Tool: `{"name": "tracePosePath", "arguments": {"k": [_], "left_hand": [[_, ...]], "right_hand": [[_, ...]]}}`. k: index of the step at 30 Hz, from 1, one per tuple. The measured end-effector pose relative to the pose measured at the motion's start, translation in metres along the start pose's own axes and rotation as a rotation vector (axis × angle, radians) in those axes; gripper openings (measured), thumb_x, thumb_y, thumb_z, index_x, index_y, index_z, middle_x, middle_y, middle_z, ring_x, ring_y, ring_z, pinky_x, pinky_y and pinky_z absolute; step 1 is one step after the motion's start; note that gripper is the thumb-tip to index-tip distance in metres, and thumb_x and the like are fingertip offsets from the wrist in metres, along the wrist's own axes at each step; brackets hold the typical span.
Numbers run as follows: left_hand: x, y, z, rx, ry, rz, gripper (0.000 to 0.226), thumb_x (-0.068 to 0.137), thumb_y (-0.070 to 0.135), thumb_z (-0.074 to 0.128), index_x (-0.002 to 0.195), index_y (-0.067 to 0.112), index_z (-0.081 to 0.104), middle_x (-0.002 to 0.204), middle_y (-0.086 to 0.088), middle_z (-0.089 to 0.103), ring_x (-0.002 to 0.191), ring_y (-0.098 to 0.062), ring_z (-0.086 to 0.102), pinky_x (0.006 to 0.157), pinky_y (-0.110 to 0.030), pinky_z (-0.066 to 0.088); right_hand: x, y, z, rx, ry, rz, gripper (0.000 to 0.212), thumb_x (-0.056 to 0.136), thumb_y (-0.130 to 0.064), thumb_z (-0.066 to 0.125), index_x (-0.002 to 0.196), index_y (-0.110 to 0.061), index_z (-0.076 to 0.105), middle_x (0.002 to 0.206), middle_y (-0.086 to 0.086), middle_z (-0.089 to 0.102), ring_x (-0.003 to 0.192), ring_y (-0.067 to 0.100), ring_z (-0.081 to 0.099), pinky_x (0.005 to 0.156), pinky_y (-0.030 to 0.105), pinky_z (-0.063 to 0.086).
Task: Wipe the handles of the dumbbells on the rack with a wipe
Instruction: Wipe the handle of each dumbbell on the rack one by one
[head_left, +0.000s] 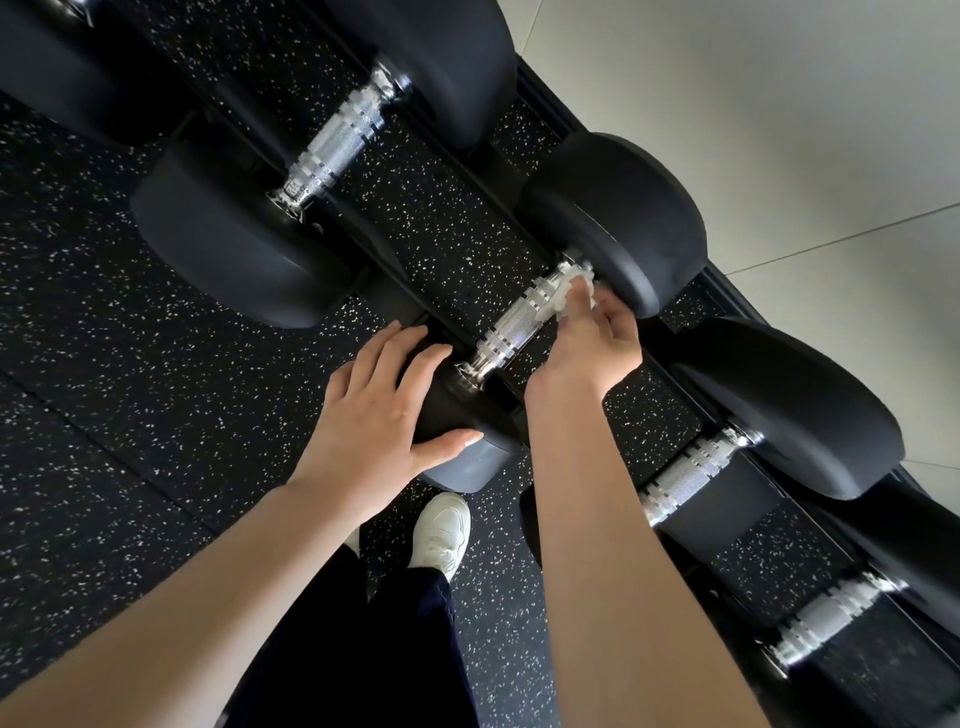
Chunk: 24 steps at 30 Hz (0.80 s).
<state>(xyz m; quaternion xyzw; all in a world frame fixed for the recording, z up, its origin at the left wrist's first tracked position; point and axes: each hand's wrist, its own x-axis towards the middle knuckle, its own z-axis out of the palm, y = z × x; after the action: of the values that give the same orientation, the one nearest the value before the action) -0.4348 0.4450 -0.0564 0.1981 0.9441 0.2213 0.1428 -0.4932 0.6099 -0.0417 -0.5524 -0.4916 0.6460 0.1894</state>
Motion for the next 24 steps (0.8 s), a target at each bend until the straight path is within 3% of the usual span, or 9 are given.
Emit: {"name": "tracePosePath", "arguments": {"k": [4,8,11,14,18,21,24], "left_hand": [[0.000,0.000,0.000,-0.002,0.000,-0.002,0.074,0.081,0.067,0.039,0.134,0.016,0.047,0.141,-0.004,0.044,0.136,-0.027,0.036,0.096,-0.047,0.041],[0.000,0.000,0.000,-0.012,0.005,-0.009,0.074,0.080,0.067,0.039,0.134,0.017,0.048,0.141,-0.004,0.044,0.137,-0.026,0.035,0.098,-0.047,0.040],[0.000,-0.001,0.001,-0.010,0.004,-0.002,0.074,0.080,0.068,0.039,0.134,0.017,0.047,0.142,-0.004,0.044,0.137,-0.026,0.035,0.098,-0.047,0.039],[0.000,-0.002,0.002,-0.030,0.013,0.000,0.073,0.080,0.067,0.041,0.134,0.019,0.045,0.142,-0.003,0.043,0.138,-0.026,0.034,0.099,-0.046,0.038],[0.000,-0.001,0.002,-0.028,0.016,-0.003,0.072,0.080,0.067,0.041,0.134,0.019,0.045,0.142,-0.004,0.044,0.137,-0.027,0.035,0.098,-0.047,0.039],[0.000,-0.001,0.001,-0.029,0.010,-0.011,0.072,0.079,0.067,0.040,0.134,0.020,0.044,0.142,-0.004,0.044,0.137,-0.027,0.036,0.097,-0.048,0.040],[0.000,-0.001,0.002,-0.029,0.012,-0.014,0.073,0.079,0.067,0.040,0.134,0.020,0.046,0.142,-0.004,0.044,0.137,-0.027,0.036,0.097,-0.048,0.040]], "right_hand": [[0.006,0.005,-0.002,0.051,-0.121,0.054,0.012,0.089,-0.010,0.062,0.083,-0.016,0.053,0.083,0.000,0.065,0.081,0.014,0.061,0.087,0.031,0.048],[0.021,0.010,-0.006,0.212,-0.291,0.227,0.017,0.097,-0.004,0.043,0.085,-0.015,0.047,0.080,0.002,0.054,0.067,0.011,0.052,0.066,0.023,0.045],[0.035,0.014,-0.010,0.307,-0.412,0.343,0.024,0.096,0.002,0.036,0.087,-0.014,0.050,0.089,0.007,0.059,0.076,0.016,0.057,0.082,0.030,0.047],[0.040,0.019,-0.015,0.277,-0.532,0.387,0.019,0.094,0.001,0.039,0.099,-0.012,0.052,0.111,0.015,0.057,0.094,0.022,0.057,0.098,0.033,0.041],[0.035,0.033,-0.027,0.195,-0.625,0.411,0.017,0.095,0.003,0.039,0.106,-0.006,0.047,0.119,0.025,0.055,0.103,0.027,0.058,0.093,0.032,0.049],[0.028,0.045,-0.034,0.182,-0.640,0.422,0.036,0.091,0.001,0.043,0.127,0.001,0.039,0.137,0.035,0.039,0.122,0.038,0.047,0.105,0.042,0.039],[0.026,0.047,-0.034,0.194,-0.598,0.418,0.051,0.088,-0.001,0.045,0.136,0.009,0.029,0.138,0.033,0.039,0.128,0.040,0.043,0.101,0.041,0.044]]}}
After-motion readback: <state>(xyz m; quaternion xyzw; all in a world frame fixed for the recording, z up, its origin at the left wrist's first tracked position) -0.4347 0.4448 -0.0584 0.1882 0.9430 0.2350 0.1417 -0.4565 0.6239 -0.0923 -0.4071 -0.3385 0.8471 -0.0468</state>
